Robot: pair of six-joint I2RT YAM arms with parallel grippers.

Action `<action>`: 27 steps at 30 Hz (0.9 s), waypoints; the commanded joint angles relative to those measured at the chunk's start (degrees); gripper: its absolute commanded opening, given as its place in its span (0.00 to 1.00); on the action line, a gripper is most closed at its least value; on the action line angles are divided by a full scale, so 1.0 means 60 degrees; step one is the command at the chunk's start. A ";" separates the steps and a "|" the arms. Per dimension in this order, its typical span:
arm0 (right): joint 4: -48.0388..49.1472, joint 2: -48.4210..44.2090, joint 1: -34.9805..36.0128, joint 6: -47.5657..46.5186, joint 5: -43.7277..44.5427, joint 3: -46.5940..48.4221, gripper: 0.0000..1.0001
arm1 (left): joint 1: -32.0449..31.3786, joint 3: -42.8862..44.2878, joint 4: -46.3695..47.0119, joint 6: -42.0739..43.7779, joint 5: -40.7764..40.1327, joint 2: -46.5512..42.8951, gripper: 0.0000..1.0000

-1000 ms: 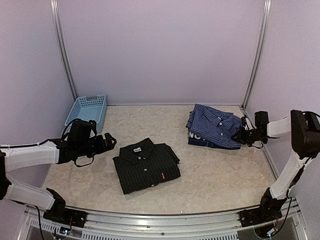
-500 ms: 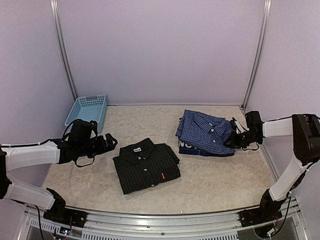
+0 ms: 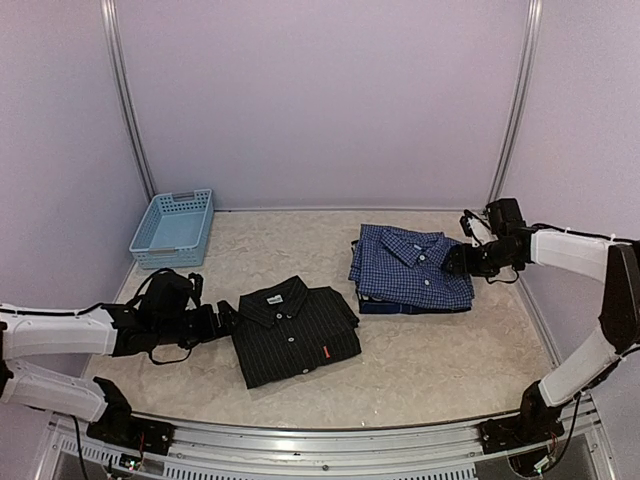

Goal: Fold and stack the long sleeve shirts
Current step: Move the square-folded shirt to the center of the board.

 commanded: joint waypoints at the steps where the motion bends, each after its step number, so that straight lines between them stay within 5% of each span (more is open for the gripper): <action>1: -0.0536 -0.1410 0.1196 0.0317 0.1512 0.0158 0.78 | -0.0421 -0.0528 0.0871 -0.0844 0.0122 -0.0360 0.99; 8: -0.0331 -0.2372 0.3842 0.1474 0.1314 -0.0139 0.79 | -0.0411 -0.0822 0.2068 -0.1172 0.0886 0.0313 0.99; 15: 0.0588 -0.0793 0.6474 0.2480 0.1679 0.0292 0.80 | -0.0508 -0.0854 0.2608 -0.1344 0.1234 0.1012 0.99; 27: 0.0404 0.2841 0.7556 0.2748 0.1969 0.2664 0.80 | -0.0587 -0.0850 0.2095 -0.1120 0.0790 0.0729 0.99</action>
